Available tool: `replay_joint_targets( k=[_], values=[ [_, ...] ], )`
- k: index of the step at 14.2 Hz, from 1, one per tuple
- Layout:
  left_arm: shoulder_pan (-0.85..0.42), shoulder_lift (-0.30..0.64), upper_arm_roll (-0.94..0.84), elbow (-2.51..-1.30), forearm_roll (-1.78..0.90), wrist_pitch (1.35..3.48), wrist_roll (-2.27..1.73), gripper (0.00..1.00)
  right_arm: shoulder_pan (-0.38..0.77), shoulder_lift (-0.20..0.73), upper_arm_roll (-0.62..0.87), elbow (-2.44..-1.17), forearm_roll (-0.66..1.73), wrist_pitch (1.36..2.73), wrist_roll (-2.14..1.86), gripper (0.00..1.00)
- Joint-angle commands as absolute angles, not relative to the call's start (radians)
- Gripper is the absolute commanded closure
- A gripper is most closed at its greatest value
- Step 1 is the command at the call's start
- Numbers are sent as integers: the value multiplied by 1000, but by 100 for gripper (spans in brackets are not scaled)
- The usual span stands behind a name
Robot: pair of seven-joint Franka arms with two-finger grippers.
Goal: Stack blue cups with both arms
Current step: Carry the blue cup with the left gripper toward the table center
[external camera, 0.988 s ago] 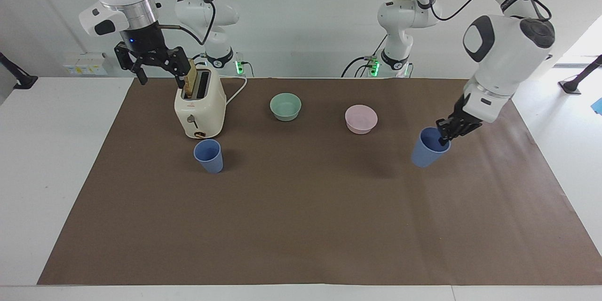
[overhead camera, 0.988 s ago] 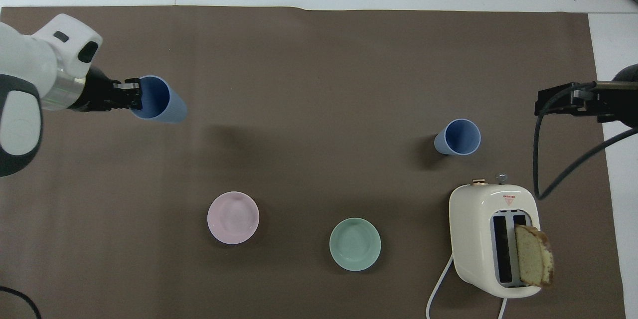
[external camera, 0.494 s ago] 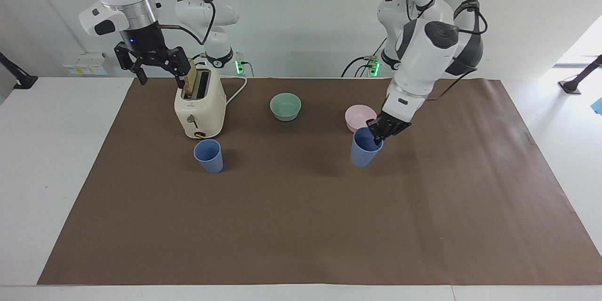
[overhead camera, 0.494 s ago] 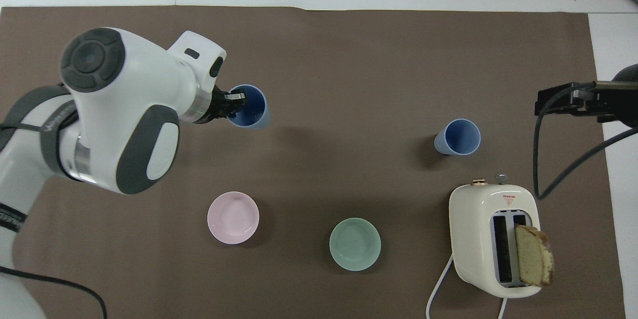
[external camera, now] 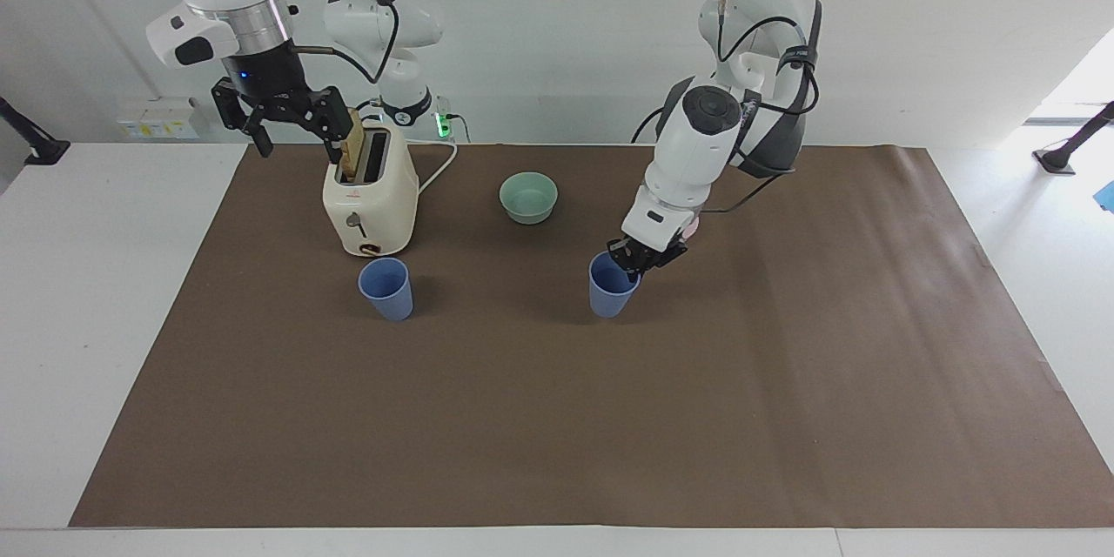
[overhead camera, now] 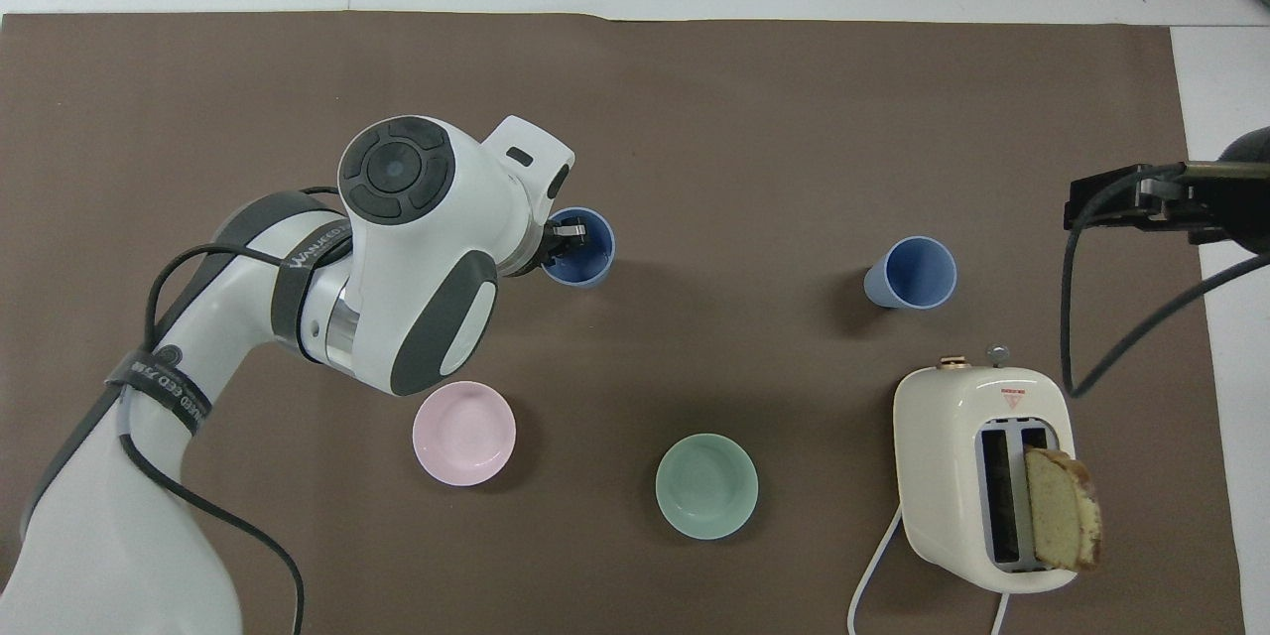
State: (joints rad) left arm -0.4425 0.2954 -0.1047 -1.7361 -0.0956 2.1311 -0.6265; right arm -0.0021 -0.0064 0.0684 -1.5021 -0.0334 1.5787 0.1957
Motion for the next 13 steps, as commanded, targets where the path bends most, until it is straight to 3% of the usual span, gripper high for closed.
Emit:
replay_joint_targets(
  k=[1,12,13],
  values=[
    [-472,290,-87,-1784,-77,2184,-637,100,-9,-31,72,-1529,-41,1580,209,0],
    [-471,301,-89,-1827,-60,2258,-630,100,-9,-31,71,-1531,-41,1578,210,0],
    [-471,302,-89,-1827,-60,2260,-630,92,-11,-31,71,-1531,-41,1578,212,0]
  ],
)
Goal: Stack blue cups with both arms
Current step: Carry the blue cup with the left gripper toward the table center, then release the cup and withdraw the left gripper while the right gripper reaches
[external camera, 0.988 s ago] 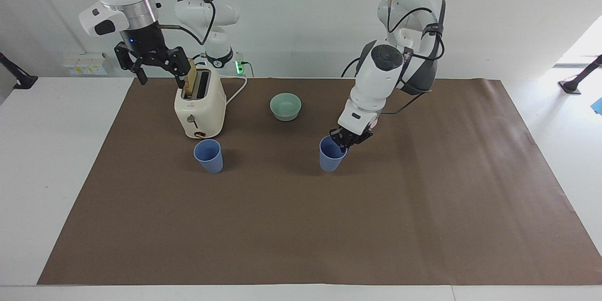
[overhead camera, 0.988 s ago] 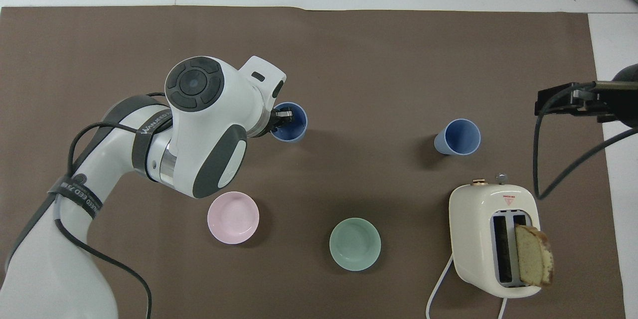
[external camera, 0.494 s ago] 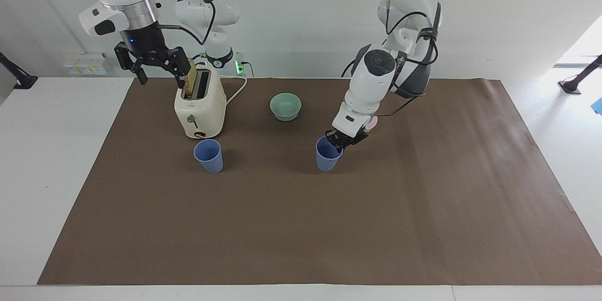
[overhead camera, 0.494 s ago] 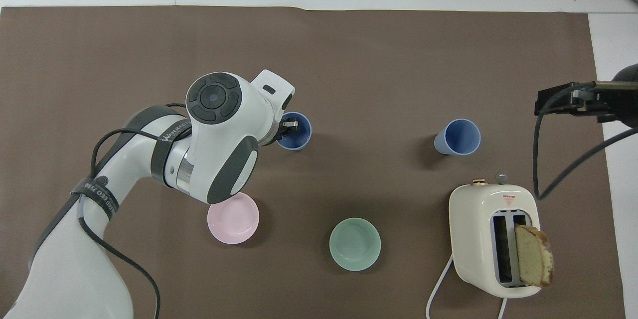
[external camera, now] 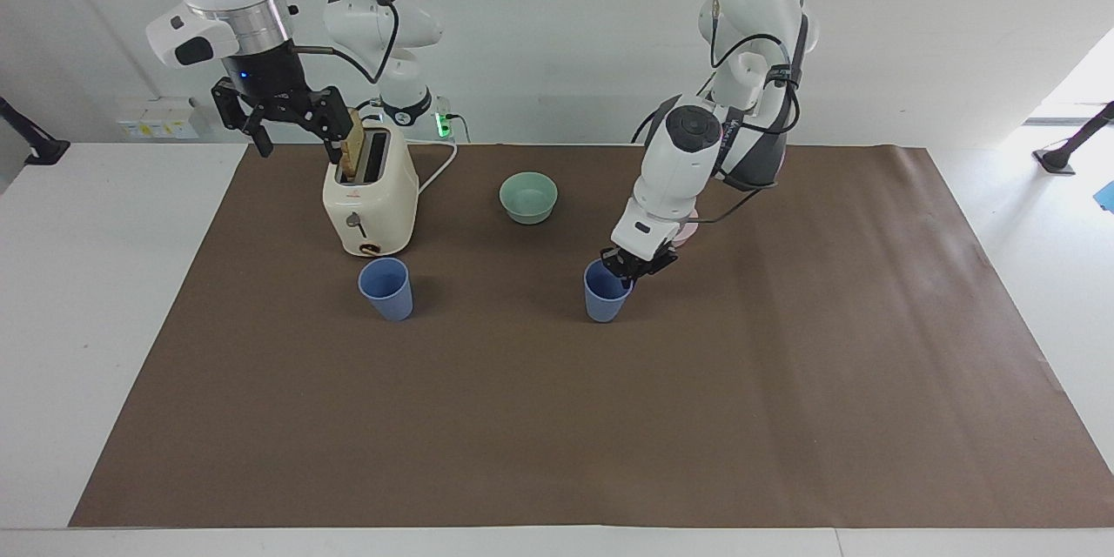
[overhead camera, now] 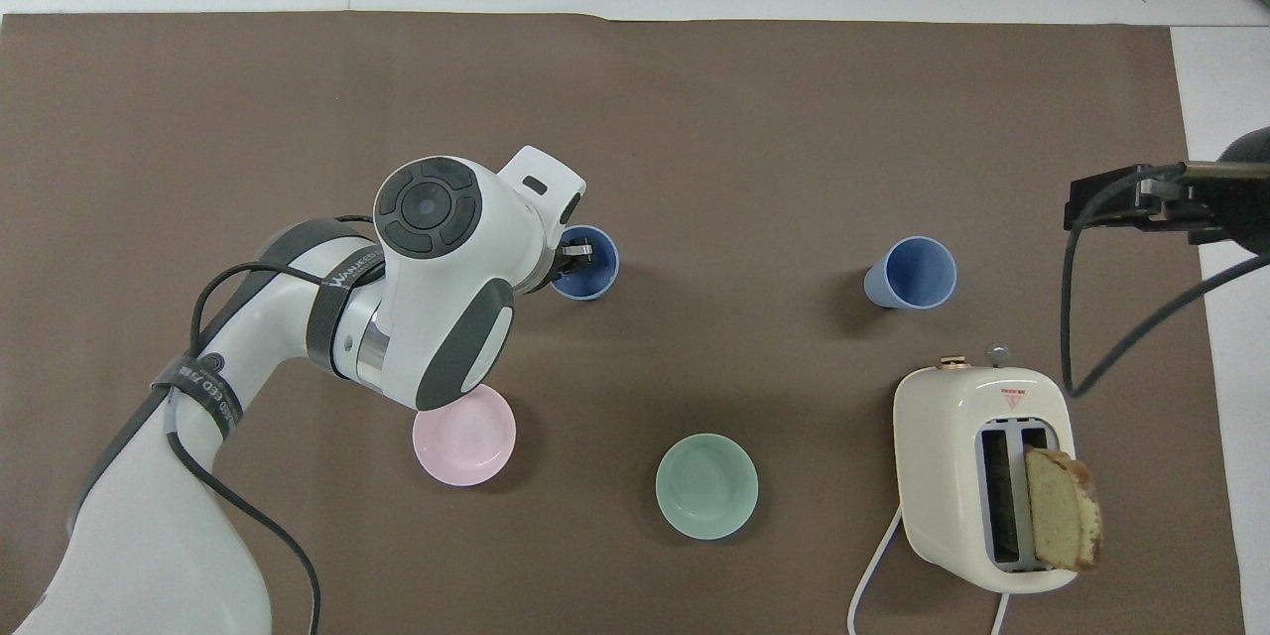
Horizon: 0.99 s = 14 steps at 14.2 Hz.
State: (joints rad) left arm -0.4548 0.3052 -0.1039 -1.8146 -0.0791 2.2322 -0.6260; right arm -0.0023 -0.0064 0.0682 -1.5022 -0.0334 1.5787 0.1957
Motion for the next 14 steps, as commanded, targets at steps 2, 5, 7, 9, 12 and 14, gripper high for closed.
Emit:
replay_joint_targets(
  k=[2,5,7,9,12,14],
  values=[
    [-468,301,-89,-1835,-60,2255,-630,32,-9,-31,66,-1531,-41,1580,210,0],
    [-463,299,-84,-1824,-57,2240,-632,0,-9,-32,66,-1534,-41,1578,207,0],
    [-454,270,-75,-1809,-38,2195,-630,0,-8,-35,67,-1542,-38,1582,204,0],
    [-422,233,-74,-1792,-14,2151,-629,0,-9,-49,64,-1580,33,1603,204,0],
    [-352,175,-74,-1793,-14,2128,-582,0,-15,-48,60,-1637,38,1657,206,0],
    [-295,126,-75,-1793,-14,2059,-481,0,-15,-31,60,-1660,37,1698,204,0]
  ],
)
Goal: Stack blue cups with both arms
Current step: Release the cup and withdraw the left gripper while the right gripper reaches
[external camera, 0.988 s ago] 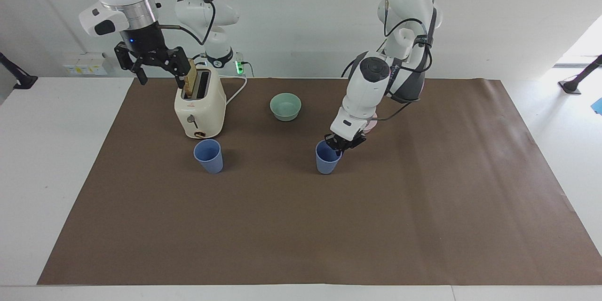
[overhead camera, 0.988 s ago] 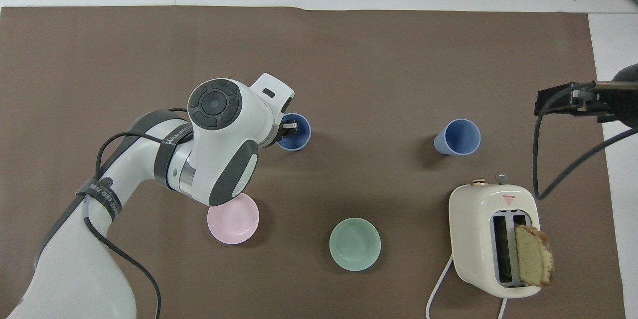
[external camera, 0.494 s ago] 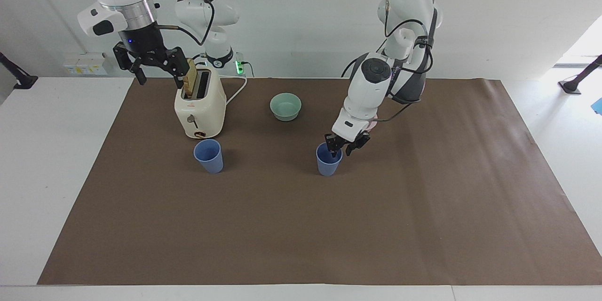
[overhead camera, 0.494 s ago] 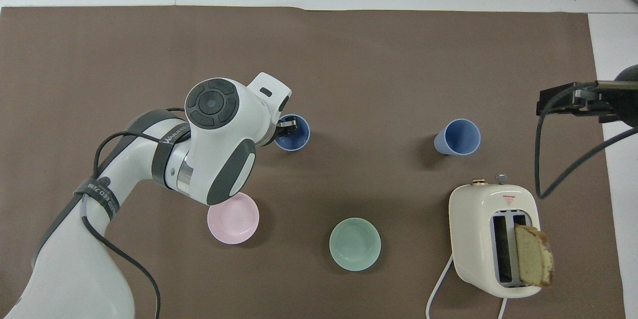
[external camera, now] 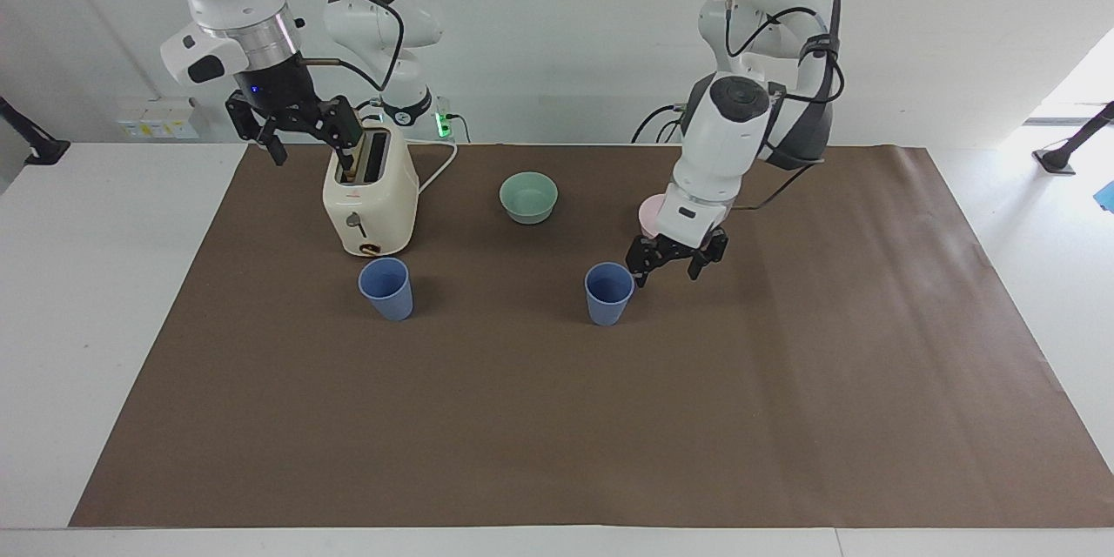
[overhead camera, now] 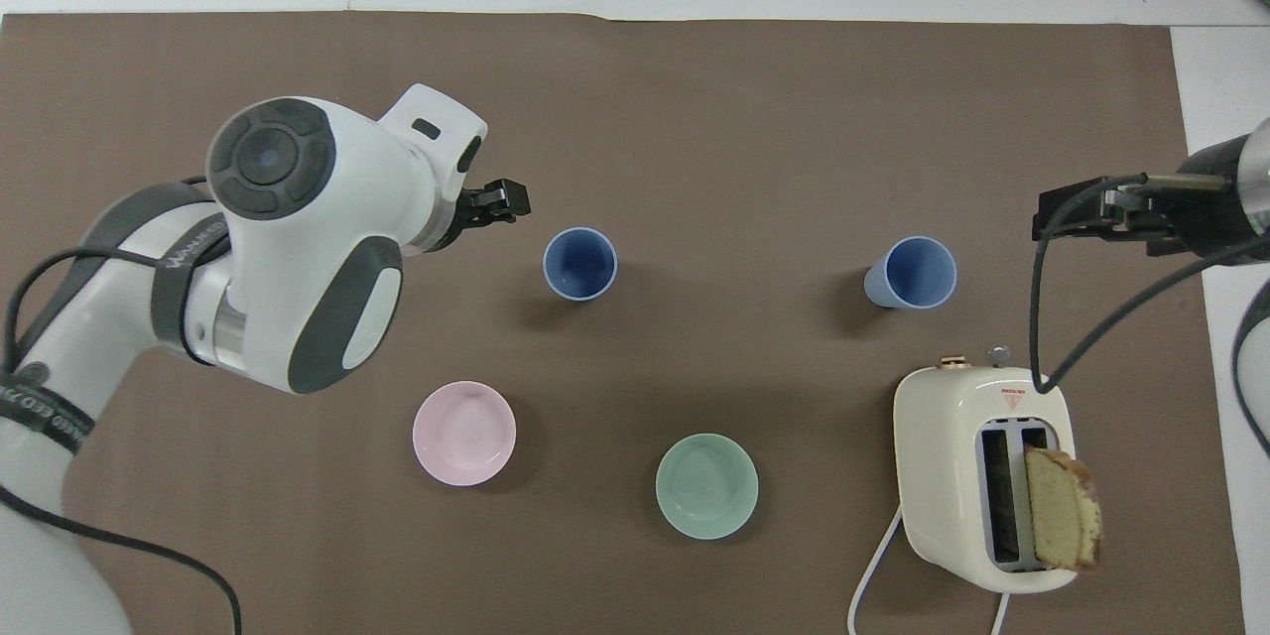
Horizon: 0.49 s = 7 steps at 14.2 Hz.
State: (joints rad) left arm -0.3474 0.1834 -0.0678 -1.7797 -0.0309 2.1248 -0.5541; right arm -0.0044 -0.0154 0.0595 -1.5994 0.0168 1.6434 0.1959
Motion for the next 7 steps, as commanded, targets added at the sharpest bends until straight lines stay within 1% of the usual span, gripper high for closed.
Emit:
replay_joint_targets(
  k=[1,3,5,7],
  values=[
    [-258,103,-75,-1796,-14,2024,-436,0,-12,-28,60,-1690,37,1736,204,0],
    [-198,69,-75,-1798,-15,1961,-309,0,1,-18,61,-1742,38,1810,210,0],
    [-137,46,-75,-1799,-15,1902,-189,0,29,21,63,-1747,38,1825,225,0],
    [-74,20,-75,-1799,-15,1858,-74,0,31,61,63,-1747,38,1825,233,0]
  ],
)
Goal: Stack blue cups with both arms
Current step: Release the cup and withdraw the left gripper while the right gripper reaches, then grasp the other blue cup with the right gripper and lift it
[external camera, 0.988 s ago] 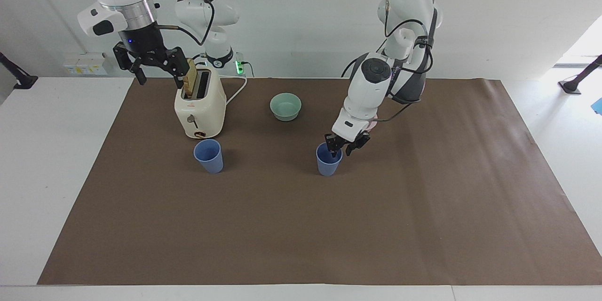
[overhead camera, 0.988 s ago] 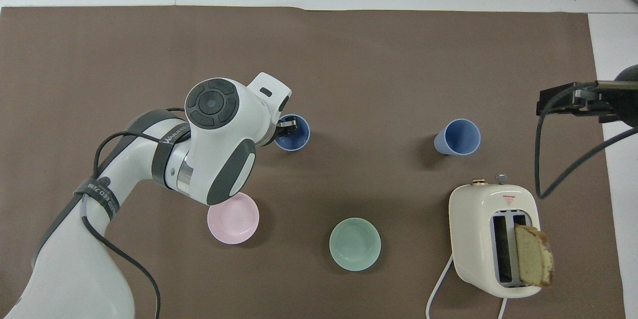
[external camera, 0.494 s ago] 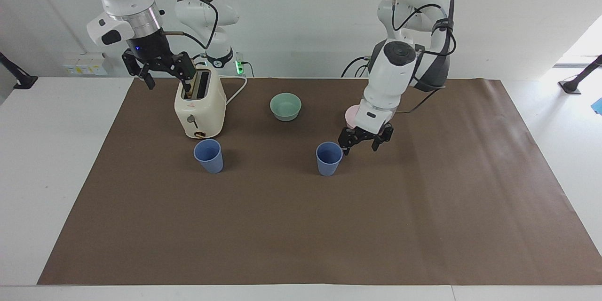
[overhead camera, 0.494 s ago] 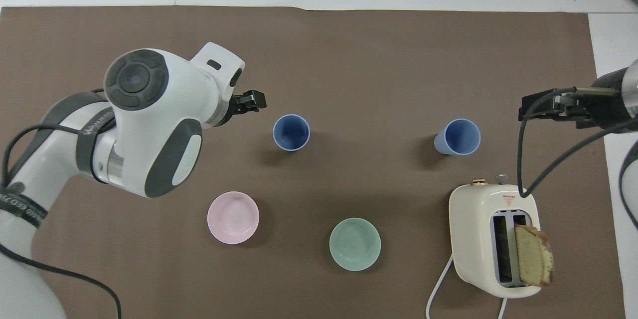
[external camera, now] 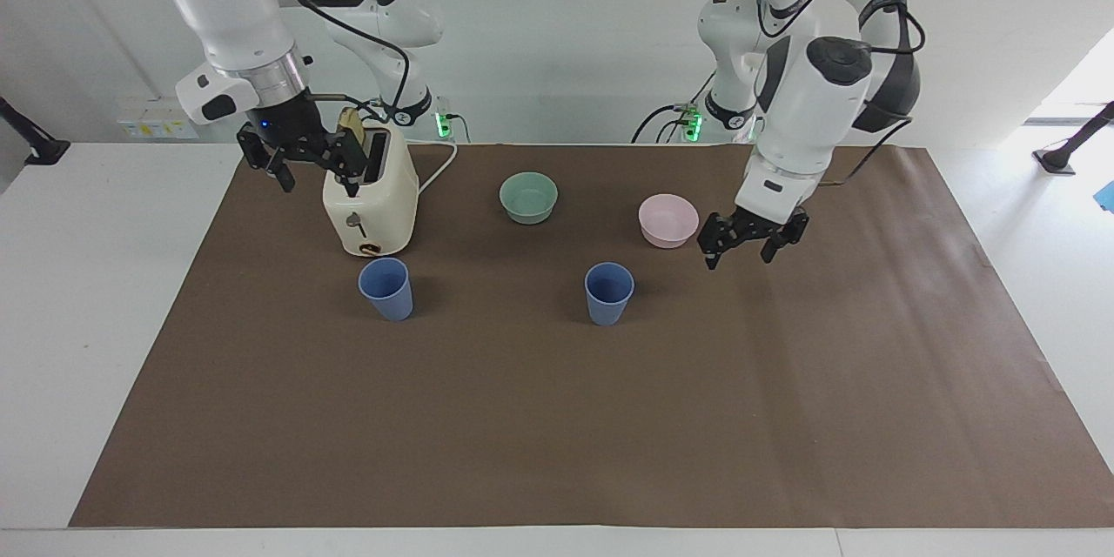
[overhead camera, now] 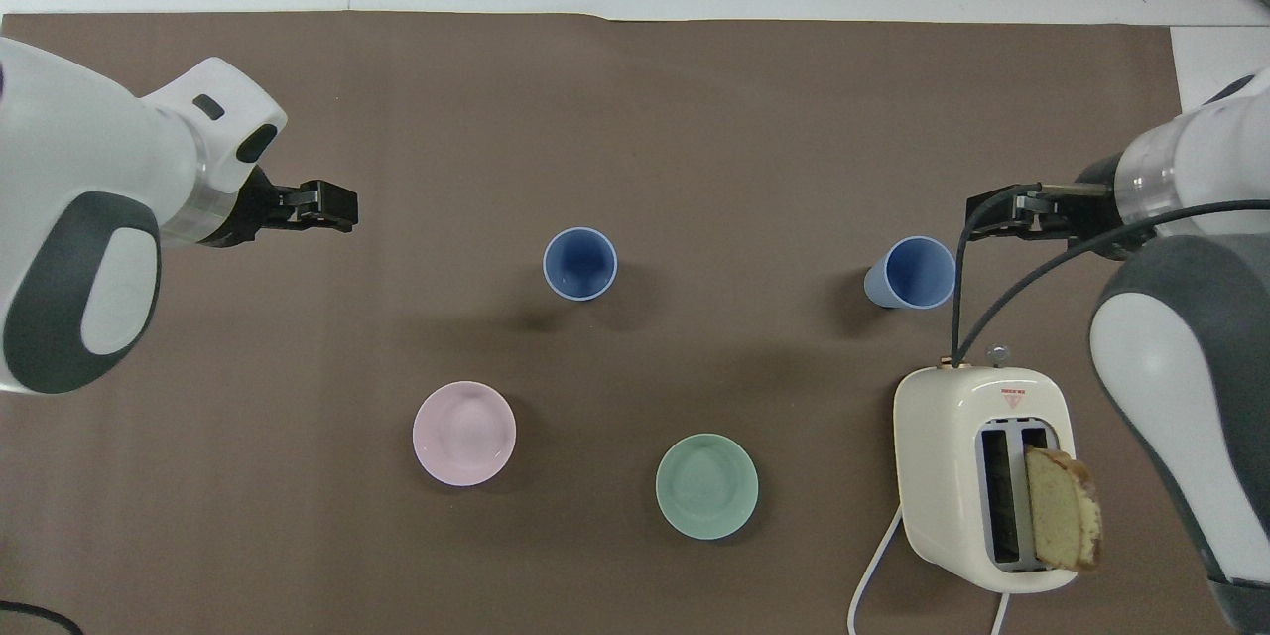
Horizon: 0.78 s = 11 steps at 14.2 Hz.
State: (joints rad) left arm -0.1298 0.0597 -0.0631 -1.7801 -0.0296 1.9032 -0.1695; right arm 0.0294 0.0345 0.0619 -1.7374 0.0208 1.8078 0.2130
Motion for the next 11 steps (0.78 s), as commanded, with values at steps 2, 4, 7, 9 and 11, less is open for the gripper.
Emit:
replay_joint_targets(
  k=[2,4,7,9,11],
  values=[
    [-20,-8,-74,-1793,-15,1826,41,0,31,89,63,-1761,38,1825,227,0],
    [3,-31,-74,-1789,-15,1799,81,0,43,113,67,-1785,38,1863,235,0],
    [9,-54,-74,-1708,-12,1706,80,0,84,123,67,-1847,38,1974,235,0],
    [9,-54,-74,-1636,-6,1626,81,0,94,162,67,-1850,38,2000,238,0],
    [9,-55,-72,-1585,-8,1563,80,0,109,189,67,-1867,38,2052,233,0]
  ],
)
